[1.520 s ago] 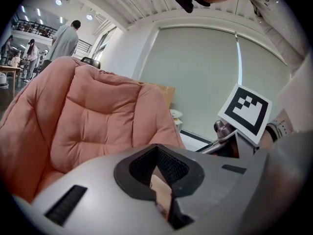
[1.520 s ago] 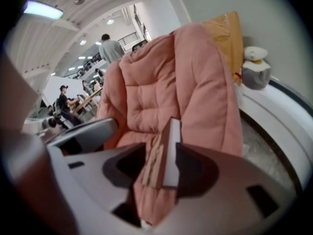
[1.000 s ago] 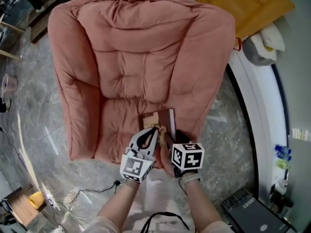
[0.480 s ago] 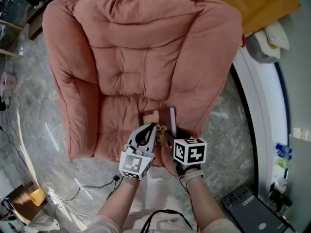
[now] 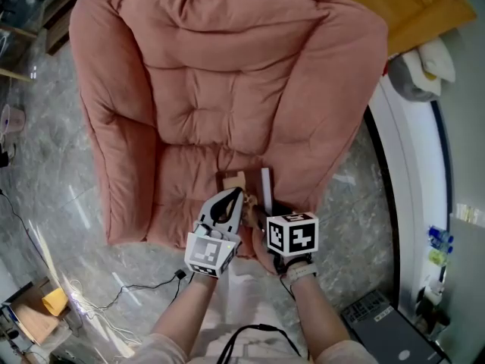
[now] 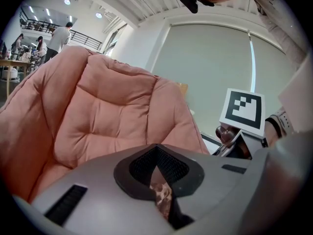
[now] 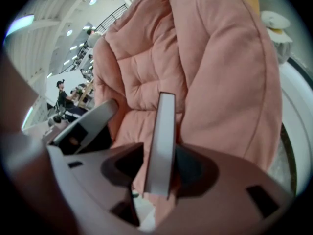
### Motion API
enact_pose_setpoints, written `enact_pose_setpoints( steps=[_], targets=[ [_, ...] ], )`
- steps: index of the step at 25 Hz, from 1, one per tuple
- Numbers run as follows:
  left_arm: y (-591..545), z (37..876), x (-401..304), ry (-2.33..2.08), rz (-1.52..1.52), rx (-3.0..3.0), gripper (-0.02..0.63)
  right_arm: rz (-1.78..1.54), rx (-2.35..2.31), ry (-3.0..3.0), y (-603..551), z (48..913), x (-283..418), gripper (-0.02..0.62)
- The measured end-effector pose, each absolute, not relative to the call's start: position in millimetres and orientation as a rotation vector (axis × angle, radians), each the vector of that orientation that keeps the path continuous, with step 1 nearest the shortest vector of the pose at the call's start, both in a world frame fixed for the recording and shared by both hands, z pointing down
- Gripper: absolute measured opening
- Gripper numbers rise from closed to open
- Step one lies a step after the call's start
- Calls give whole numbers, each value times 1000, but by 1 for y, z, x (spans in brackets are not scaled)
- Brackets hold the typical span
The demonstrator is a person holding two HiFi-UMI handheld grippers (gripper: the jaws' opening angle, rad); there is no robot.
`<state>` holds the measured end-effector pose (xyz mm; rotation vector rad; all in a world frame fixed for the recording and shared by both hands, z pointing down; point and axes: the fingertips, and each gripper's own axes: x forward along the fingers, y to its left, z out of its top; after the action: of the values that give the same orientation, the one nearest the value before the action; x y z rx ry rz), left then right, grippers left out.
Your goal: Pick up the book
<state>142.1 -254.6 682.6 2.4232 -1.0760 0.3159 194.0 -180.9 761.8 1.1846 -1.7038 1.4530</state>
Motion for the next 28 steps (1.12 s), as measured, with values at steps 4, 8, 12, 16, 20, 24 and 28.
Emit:
enact_pose_setpoints(
  steps=[4, 8, 12, 16, 20, 24, 28],
  targets=[
    [-251, 689, 137, -1083, 308, 2432, 21, 1485, 1131, -1696, -179, 769, 185, 204],
    [-252, 688, 132, -1097, 309, 2406, 21, 1469, 1119, -1683, -179, 773, 178, 204],
    [-252, 688, 121, -1121, 324, 2392, 21, 1500, 1149, -1686, -180, 771, 176, 188],
    [-248, 688, 114, -1141, 306, 2400, 21, 1547, 1182, -1688, -180, 769, 178, 169],
    [-245, 683, 109, -1149, 302, 2410, 21, 1577, 1210, -1698, -180, 763, 177, 163],
    [-245, 677, 103, -1163, 297, 2411, 21, 1602, 1236, -1708, -182, 756, 177, 161],
    [-245, 671, 95, -1182, 293, 2415, 21, 1627, 1266, -1711, -183, 750, 179, 160]
  ],
)
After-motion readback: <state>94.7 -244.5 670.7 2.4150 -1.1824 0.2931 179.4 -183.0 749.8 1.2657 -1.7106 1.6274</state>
